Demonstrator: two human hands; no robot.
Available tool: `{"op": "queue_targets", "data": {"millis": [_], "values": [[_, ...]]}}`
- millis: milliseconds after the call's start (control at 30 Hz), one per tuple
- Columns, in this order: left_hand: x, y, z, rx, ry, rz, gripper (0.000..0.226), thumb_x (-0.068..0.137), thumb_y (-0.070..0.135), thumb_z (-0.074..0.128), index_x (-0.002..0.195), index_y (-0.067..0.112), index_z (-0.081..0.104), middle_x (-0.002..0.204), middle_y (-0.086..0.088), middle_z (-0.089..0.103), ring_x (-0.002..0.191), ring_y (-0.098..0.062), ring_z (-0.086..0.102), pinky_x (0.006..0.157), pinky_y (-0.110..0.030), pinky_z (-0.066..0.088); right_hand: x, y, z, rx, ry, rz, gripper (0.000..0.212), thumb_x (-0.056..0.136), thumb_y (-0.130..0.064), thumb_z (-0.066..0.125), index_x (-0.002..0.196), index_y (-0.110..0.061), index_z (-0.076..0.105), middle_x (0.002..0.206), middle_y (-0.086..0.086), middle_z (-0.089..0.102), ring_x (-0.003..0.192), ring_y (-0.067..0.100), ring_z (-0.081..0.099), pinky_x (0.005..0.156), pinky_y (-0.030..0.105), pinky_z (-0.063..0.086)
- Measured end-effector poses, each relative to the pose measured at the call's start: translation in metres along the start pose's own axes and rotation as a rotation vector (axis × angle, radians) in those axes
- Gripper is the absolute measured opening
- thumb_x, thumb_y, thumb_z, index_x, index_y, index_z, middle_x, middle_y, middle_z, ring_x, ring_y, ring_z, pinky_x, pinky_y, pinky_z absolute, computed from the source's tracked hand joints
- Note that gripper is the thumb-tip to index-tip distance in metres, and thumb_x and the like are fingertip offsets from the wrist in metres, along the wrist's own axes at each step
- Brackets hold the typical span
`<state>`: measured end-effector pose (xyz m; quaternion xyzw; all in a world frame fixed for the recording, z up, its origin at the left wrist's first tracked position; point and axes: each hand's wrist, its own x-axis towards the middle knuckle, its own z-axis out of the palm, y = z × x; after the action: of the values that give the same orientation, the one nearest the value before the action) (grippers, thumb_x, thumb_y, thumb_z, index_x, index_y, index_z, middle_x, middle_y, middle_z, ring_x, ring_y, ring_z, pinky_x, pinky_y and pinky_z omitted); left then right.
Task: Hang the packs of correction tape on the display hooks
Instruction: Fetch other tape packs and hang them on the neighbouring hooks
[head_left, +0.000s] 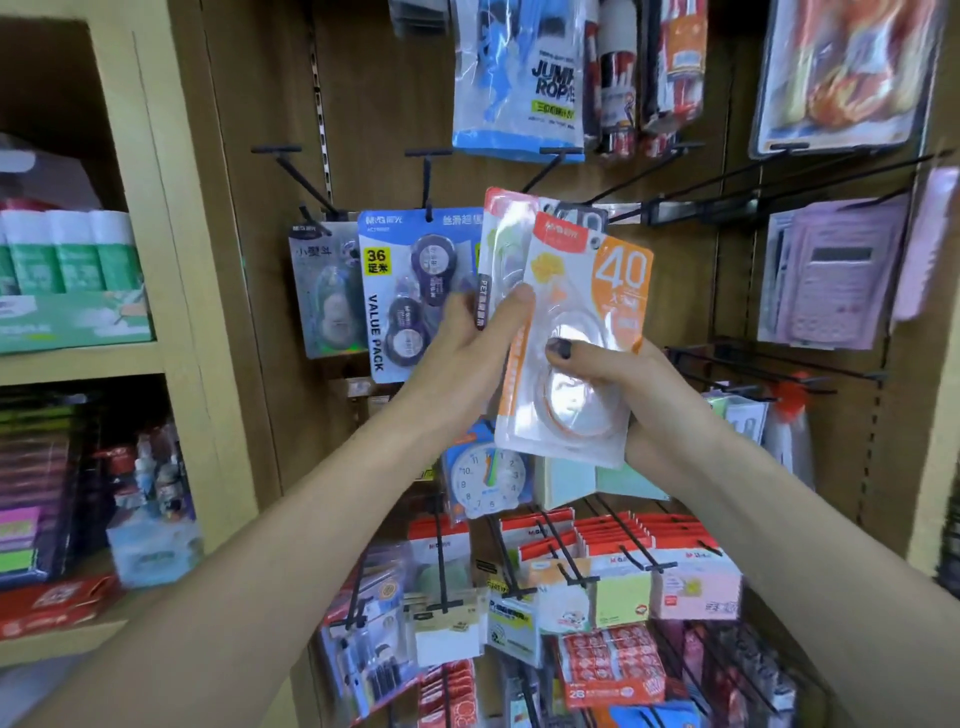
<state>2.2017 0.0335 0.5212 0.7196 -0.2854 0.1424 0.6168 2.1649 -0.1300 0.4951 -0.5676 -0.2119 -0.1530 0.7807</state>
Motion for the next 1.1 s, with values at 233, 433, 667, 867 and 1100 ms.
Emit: {"op": "queue_targets", "data": {"millis": [233,433,667,867,1100], "values": [[0.012,-0.001,0.04,-0.123,0.009,-0.015,0.032,0.095,0.055,0.064,0.119,0.034,0.068,0.116,0.007,0.078,0.108,-0.015,0.075,0.1,-0.049,0.058,-0.003,-0.016,-0.033,-0.046,0.017,0.008,0.029,0.097,-0.006,0.068,0.126,-0.008,0.071,0.125,0.012,0.077,0.119,0.029,0.072,0.107,0.043,0.055],[0.02,-0.005,0.076,-0.066,0.075,-0.003,0.042,0.092,0.061,0.064,0.119,0.029,0.065,0.113,0.004,0.076,0.105,-0.02,0.073,0.094,-0.049,0.06,-0.01,-0.03,-0.064,-0.169,0.058,-0.044,0.034,0.098,-0.007,0.067,0.132,-0.01,0.065,0.12,0.006,0.079,0.11,0.02,0.076,0.086,0.027,0.062],[0.032,-0.012,0.091,0.05,0.045,0.023,0.051,0.098,0.054,0.062,0.137,0.023,0.046,0.124,0.016,0.061,0.116,-0.005,0.06,0.101,-0.025,0.047,0.003,-0.039,-0.111,-0.28,0.279,-0.061,0.063,0.082,-0.03,0.086,0.135,-0.007,0.061,0.123,0.011,0.077,0.111,0.031,0.076,0.09,0.042,0.063],[0.034,-0.012,0.082,0.081,0.062,0.052,0.041,0.099,0.044,0.064,0.133,0.025,0.049,0.114,0.02,0.062,0.103,0.001,0.062,0.089,-0.023,0.05,0.011,-0.053,-0.146,-0.326,0.562,-0.19,0.038,0.089,-0.02,0.081,0.12,-0.025,0.059,0.12,0.0,0.075,0.11,0.021,0.074,0.1,0.047,0.058],[0.033,-0.007,0.092,0.078,-0.089,0.112,0.02,0.098,0.03,0.07,0.113,0.034,0.058,0.106,0.015,0.073,0.097,-0.004,0.073,0.089,-0.029,0.057,0.035,-0.061,-0.136,-0.383,0.525,-0.125,0.025,0.106,-0.015,0.053,0.127,-0.025,0.062,0.124,0.0,0.073,0.115,0.02,0.068,0.097,0.042,0.055]]}}
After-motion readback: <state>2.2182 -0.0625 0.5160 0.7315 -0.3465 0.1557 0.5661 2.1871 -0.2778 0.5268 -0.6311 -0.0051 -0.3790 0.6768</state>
